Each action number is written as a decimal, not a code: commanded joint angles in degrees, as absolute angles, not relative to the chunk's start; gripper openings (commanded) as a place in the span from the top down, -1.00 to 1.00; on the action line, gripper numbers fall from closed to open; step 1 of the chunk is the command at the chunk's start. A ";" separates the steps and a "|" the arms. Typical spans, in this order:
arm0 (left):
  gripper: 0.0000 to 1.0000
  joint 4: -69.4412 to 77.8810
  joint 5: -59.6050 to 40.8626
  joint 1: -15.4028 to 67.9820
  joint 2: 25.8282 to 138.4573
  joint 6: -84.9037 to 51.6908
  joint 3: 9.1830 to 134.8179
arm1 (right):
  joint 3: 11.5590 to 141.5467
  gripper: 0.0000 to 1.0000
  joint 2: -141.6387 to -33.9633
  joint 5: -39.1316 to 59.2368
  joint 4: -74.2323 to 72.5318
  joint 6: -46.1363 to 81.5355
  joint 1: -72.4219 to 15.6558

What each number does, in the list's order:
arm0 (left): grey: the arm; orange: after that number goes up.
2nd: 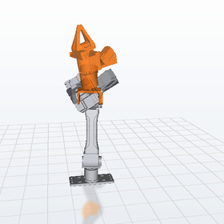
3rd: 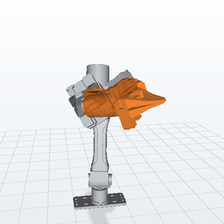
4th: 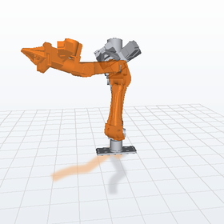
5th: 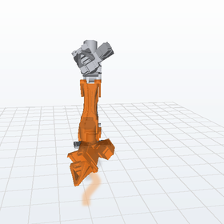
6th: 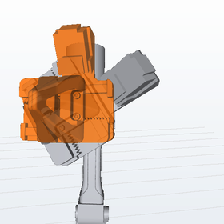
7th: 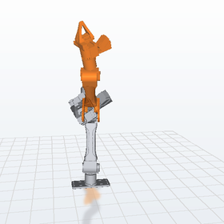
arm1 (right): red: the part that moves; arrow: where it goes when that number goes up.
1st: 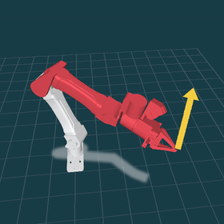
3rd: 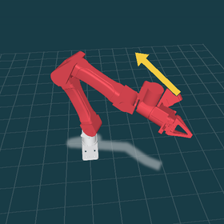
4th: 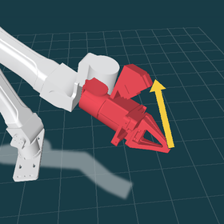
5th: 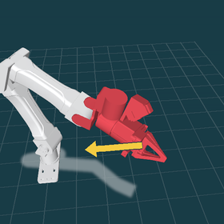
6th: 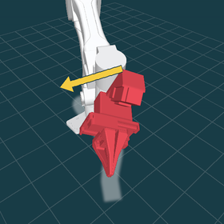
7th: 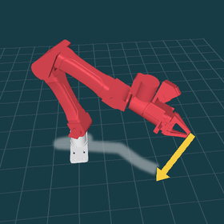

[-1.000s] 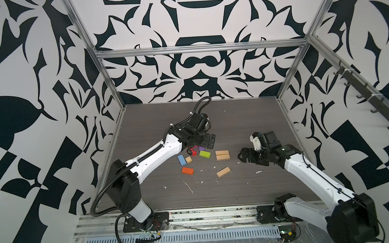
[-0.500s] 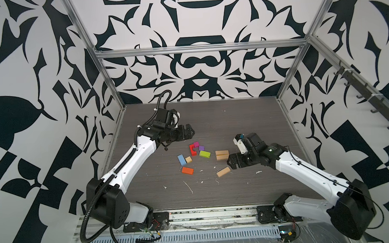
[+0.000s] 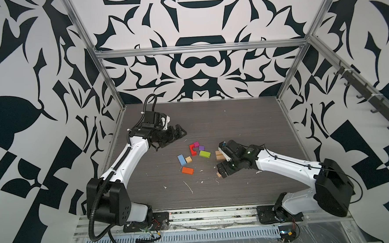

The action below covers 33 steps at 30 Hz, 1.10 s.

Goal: Build the wood block tower
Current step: 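Raise the left gripper away while the right gripper moves over the 58 bar, then lower and close the right gripper on the 58 bar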

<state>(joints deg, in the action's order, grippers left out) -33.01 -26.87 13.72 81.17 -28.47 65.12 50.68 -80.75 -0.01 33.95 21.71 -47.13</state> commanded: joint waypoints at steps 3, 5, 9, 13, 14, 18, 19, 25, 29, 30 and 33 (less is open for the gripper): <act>-1.00 -30.95 -30.89 12.66 82.29 -27.70 63.94 | 54.38 -0.99 -83.28 -3.77 33.29 21.81 -49.17; -1.00 -30.85 -30.11 12.66 82.04 -27.60 63.94 | 54.71 -0.99 -84.43 -3.89 33.06 21.56 -49.30; -1.00 -30.61 -30.06 12.65 82.09 -27.58 63.72 | 55.67 -0.99 -86.95 -4.98 33.30 21.42 -49.76; -1.00 -30.39 -29.98 12.66 82.47 -27.60 63.48 | 55.72 -0.99 -88.23 -5.91 33.37 21.53 -49.95; -1.00 -30.41 -30.04 12.66 82.55 -27.55 63.50 | 55.72 -0.99 -88.47 -6.19 33.43 21.64 -50.00; -1.00 -30.32 -30.07 12.66 82.76 -27.65 63.54 | 55.59 -0.99 -89.58 -5.99 33.42 22.28 -50.02; -1.00 -30.32 -30.13 12.66 82.75 -27.59 63.54 | 55.63 -0.99 -89.88 -5.92 33.30 22.60 -50.15; -1.00 -30.32 -30.41 12.59 82.93 -27.68 63.73 | 55.45 -0.98 -92.09 -5.37 32.35 24.27 -50.93; -1.00 -30.22 -30.92 12.61 83.23 -27.77 63.73 | 55.56 -0.97 -93.88 -5.66 31.89 25.65 -51.49; -1.00 -30.23 -30.99 12.62 83.29 -27.77 63.70 | 55.63 -0.97 -94.32 -5.71 31.90 25.92 -51.57; -1.00 -30.15 -31.04 12.66 83.16 -27.86 63.66 | 55.64 -0.95 -94.88 -6.49 31.90 26.93 -51.70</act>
<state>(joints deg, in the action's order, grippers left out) -30.61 -29.85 12.82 82.65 -28.47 64.31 53.84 -95.22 -4.86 31.94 24.93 -51.44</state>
